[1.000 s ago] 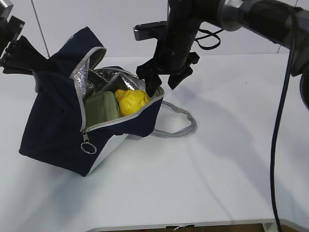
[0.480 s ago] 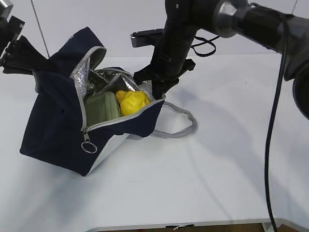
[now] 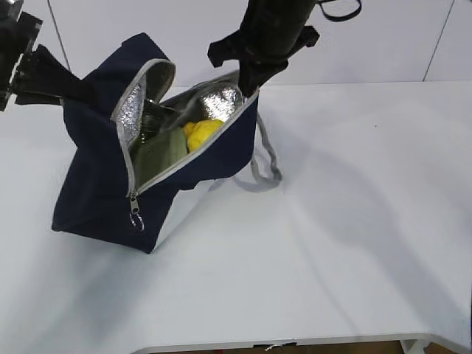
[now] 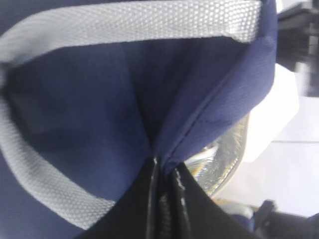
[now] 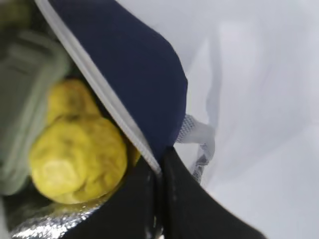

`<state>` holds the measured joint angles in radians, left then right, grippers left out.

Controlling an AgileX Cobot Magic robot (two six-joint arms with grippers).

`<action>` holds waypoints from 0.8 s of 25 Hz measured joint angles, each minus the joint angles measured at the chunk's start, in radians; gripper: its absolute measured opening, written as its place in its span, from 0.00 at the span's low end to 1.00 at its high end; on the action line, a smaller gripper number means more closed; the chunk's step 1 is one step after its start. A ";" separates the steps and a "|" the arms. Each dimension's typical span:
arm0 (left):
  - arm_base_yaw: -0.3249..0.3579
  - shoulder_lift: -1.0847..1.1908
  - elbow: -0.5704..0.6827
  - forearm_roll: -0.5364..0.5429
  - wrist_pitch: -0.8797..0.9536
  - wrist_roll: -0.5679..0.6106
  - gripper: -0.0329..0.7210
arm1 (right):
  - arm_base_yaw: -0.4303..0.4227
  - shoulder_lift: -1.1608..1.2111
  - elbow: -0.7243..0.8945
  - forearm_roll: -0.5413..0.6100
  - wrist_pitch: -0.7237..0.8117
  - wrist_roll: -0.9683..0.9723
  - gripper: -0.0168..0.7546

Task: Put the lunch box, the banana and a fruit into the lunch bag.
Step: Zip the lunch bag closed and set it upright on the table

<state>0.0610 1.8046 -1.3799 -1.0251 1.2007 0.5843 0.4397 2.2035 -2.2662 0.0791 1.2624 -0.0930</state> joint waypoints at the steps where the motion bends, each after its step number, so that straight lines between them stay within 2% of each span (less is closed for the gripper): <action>1: -0.009 0.000 0.000 -0.022 0.000 0.000 0.04 | 0.000 -0.025 0.013 -0.005 0.001 0.005 0.05; 4: -0.046 0.000 0.000 -0.104 -0.002 0.000 0.04 | 0.005 -0.099 0.069 -0.025 0.002 0.015 0.05; 8: -0.129 0.000 0.000 -0.240 -0.009 0.012 0.04 | 0.014 -0.188 0.171 -0.088 0.005 0.020 0.05; 10: -0.172 0.001 0.000 -0.288 -0.016 0.019 0.06 | 0.014 -0.236 0.209 -0.124 0.005 0.029 0.05; 14: -0.246 0.005 0.000 -0.356 -0.027 0.021 0.04 | 0.014 -0.329 0.240 -0.188 0.011 0.040 0.05; 20: -0.279 0.008 0.000 -0.455 -0.045 0.021 0.04 | 0.014 -0.389 0.255 -0.213 0.023 0.046 0.05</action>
<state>-0.2175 1.8130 -1.3799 -1.4803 1.1560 0.6049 0.4534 1.8150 -2.0108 -0.1338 1.2858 -0.0472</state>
